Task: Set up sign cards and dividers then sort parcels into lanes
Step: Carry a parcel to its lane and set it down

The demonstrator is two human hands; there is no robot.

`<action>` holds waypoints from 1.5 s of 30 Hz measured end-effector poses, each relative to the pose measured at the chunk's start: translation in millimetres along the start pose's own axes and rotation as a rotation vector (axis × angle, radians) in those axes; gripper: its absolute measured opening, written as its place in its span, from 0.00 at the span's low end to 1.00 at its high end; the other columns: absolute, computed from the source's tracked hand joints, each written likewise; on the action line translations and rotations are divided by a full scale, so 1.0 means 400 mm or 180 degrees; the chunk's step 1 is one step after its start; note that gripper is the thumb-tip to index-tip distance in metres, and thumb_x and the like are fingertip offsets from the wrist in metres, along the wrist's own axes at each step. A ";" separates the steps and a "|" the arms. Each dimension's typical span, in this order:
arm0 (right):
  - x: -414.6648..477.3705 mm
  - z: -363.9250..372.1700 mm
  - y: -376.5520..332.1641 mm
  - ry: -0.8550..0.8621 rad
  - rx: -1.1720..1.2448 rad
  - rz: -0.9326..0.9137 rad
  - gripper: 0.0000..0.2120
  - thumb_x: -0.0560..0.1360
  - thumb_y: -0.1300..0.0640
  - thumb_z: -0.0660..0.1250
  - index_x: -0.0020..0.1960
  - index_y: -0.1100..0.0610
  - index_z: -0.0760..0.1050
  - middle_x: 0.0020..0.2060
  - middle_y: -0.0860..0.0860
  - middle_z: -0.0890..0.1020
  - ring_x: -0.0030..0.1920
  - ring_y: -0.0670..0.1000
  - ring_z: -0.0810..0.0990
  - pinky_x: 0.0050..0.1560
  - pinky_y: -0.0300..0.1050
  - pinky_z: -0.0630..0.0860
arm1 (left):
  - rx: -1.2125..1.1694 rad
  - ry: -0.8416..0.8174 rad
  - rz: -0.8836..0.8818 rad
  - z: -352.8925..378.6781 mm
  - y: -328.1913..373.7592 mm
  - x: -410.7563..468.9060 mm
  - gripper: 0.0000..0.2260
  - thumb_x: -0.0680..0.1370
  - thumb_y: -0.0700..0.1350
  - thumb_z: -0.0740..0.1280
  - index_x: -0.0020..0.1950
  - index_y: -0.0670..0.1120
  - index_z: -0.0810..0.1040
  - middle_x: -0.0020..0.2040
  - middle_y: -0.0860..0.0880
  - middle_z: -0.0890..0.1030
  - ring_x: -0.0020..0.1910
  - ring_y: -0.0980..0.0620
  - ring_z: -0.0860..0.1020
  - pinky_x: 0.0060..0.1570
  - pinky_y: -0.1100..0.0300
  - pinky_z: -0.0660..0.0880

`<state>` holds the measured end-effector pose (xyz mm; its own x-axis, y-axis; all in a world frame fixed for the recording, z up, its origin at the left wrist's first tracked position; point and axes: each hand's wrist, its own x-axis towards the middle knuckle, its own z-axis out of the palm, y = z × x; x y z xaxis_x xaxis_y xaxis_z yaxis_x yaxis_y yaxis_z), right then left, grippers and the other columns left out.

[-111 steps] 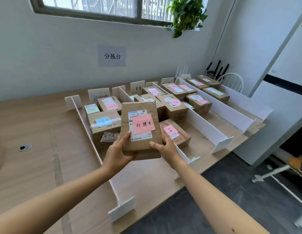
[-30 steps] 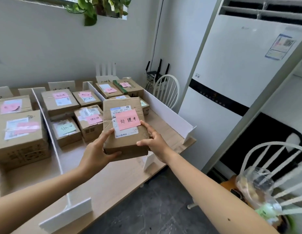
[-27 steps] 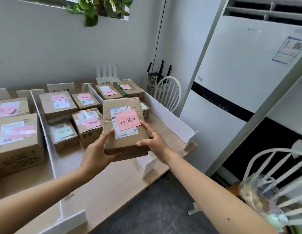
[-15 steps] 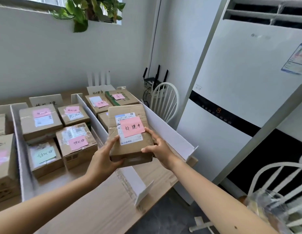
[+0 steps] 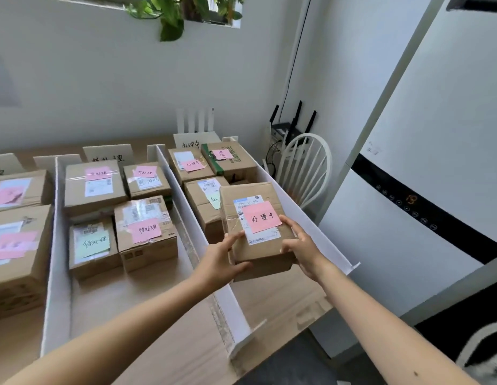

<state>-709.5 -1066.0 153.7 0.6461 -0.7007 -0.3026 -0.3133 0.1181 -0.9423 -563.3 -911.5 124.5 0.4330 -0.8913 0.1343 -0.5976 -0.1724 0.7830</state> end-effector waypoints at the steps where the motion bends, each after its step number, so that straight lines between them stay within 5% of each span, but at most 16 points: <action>1: 0.017 -0.011 0.003 -0.0046 -0.0035 0.0056 0.35 0.59 0.61 0.64 0.64 0.39 0.68 0.58 0.49 0.73 0.59 0.55 0.73 0.48 0.44 0.76 | -0.0034 -0.0063 -0.0082 0.011 -0.001 0.011 0.33 0.71 0.49 0.75 0.72 0.54 0.65 0.67 0.49 0.74 0.59 0.50 0.77 0.61 0.56 0.73; 12: 0.162 -0.146 0.095 -0.0724 -0.0673 0.0588 0.39 0.59 0.60 0.65 0.65 0.34 0.65 0.58 0.49 0.70 0.55 0.53 0.71 0.49 0.44 0.75 | 0.0322 -0.0392 -0.0856 0.158 -0.003 0.087 0.35 0.69 0.51 0.76 0.73 0.51 0.66 0.63 0.48 0.76 0.49 0.55 0.74 0.50 0.66 0.70; 17: 0.208 -0.174 0.146 -0.1179 -0.0868 0.0714 0.38 0.70 0.70 0.63 0.71 0.38 0.61 0.54 0.44 0.69 0.51 0.49 0.72 0.41 0.38 0.73 | 0.0465 -0.0612 -0.1256 0.213 -0.018 0.103 0.34 0.69 0.51 0.76 0.72 0.53 0.65 0.70 0.50 0.70 0.60 0.51 0.74 0.55 0.63 0.71; 25: 0.262 -0.137 0.209 -0.1568 -0.1010 0.0821 0.42 0.66 0.71 0.64 0.70 0.37 0.60 0.59 0.49 0.71 0.51 0.54 0.74 0.39 0.43 0.73 | 0.0744 -0.0623 -0.1855 0.251 -0.046 0.104 0.37 0.68 0.46 0.76 0.73 0.50 0.63 0.71 0.46 0.67 0.67 0.47 0.68 0.59 0.60 0.70; 29: 0.275 -0.110 0.228 -0.1765 -0.0922 0.0745 0.42 0.66 0.73 0.63 0.70 0.38 0.59 0.63 0.50 0.71 0.46 0.51 0.75 0.32 0.38 0.72 | 0.0866 -0.0546 -0.2131 0.255 -0.062 0.094 0.39 0.67 0.45 0.77 0.74 0.49 0.61 0.68 0.44 0.70 0.66 0.46 0.69 0.59 0.59 0.71; 37: 0.296 -0.113 0.235 -0.1992 -0.0896 0.0682 0.42 0.68 0.77 0.63 0.71 0.41 0.58 0.64 0.48 0.71 0.46 0.50 0.77 0.31 0.35 0.73 | 0.1595 -0.0531 -0.2174 0.291 -0.060 0.088 0.34 0.70 0.47 0.74 0.72 0.50 0.61 0.62 0.43 0.70 0.64 0.45 0.64 0.60 0.54 0.70; 45: 0.298 -0.103 0.237 -0.1982 -0.0796 0.0609 0.45 0.66 0.79 0.64 0.75 0.46 0.59 0.63 0.49 0.72 0.50 0.50 0.76 0.29 0.34 0.73 | 0.2885 -0.0619 -0.1739 0.261 -0.057 0.100 0.37 0.68 0.57 0.73 0.73 0.52 0.63 0.74 0.46 0.56 0.73 0.43 0.53 0.69 0.50 0.54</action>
<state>-690.9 -1167.4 34.2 0.8189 -0.1412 -0.5564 -0.5641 -0.0187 -0.8255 -603.0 -987.2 48.7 0.7260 -0.6371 -0.2587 -0.6679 -0.7429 -0.0449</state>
